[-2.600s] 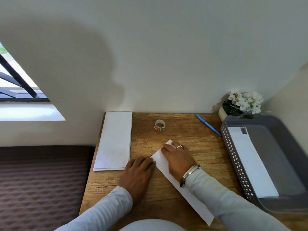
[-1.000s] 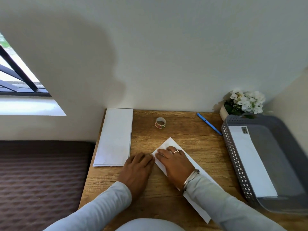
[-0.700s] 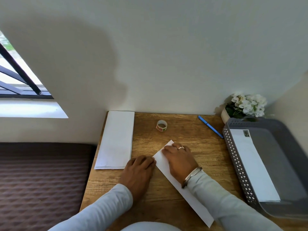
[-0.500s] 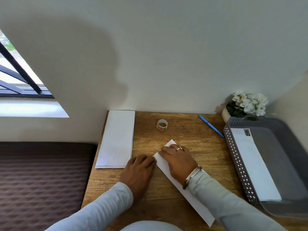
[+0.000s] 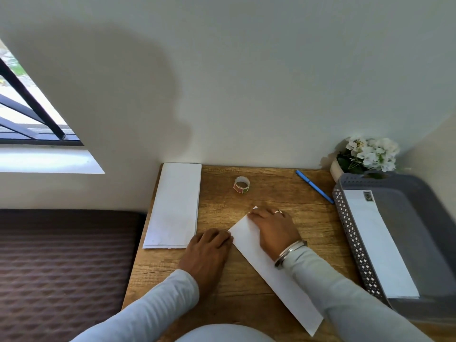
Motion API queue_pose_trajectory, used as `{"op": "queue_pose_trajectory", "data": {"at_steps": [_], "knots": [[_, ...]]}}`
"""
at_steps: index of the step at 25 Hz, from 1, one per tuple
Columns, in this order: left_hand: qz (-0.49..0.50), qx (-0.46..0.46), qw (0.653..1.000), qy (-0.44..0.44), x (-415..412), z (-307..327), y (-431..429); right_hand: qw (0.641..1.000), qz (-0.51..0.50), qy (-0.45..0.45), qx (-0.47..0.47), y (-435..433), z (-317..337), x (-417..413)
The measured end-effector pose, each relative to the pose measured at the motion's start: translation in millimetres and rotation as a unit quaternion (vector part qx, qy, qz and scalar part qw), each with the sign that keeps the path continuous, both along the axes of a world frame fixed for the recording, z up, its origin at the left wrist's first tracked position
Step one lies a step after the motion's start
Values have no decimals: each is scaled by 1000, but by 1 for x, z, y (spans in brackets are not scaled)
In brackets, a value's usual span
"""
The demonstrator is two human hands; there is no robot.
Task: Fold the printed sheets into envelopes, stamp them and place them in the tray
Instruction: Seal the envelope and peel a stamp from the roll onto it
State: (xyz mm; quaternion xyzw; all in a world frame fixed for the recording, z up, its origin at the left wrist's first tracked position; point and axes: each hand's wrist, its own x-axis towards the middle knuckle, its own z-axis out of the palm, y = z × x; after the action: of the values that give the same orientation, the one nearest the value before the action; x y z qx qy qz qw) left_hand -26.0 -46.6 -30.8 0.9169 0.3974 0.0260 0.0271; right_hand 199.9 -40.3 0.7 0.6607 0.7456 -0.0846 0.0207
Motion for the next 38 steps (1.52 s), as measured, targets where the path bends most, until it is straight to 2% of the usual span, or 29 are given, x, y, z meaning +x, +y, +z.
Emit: {"op": "queue_pose_trajectory", "data": {"at_steps": [3,6,11,18,20,24,27,30,35,38], "knots": [[3,-10,1000,14,1,4,-1,999,-17,27,10,4,-5,10],[15,-15,1000,23,7,10,-4,997,-10,73,-21,-8,-10,20],[22,-79,996,23,27,20,1,998,11,54,-9,-17,-22,29],[-24,-70,992,103,52,23,24,998,19,58,-4,-14,-24,34],[-23,-74,994,77,31,15,18,998,26,52,7,-15,-27,34],[-38,-9,999,35,2,4,1,999,32,-1,0,-19,-27,25],[-24,1,999,26,3,2,0,993,117,-34,-5,-23,-30,1],[-31,-6,999,28,0,0,2,983,180,-30,-21,-26,-39,-4],[-39,0,999,32,0,4,1,996,81,-22,11,-9,-25,15],[-26,-3,999,38,-1,2,2,990,144,0,-3,-17,-25,-3]]}}
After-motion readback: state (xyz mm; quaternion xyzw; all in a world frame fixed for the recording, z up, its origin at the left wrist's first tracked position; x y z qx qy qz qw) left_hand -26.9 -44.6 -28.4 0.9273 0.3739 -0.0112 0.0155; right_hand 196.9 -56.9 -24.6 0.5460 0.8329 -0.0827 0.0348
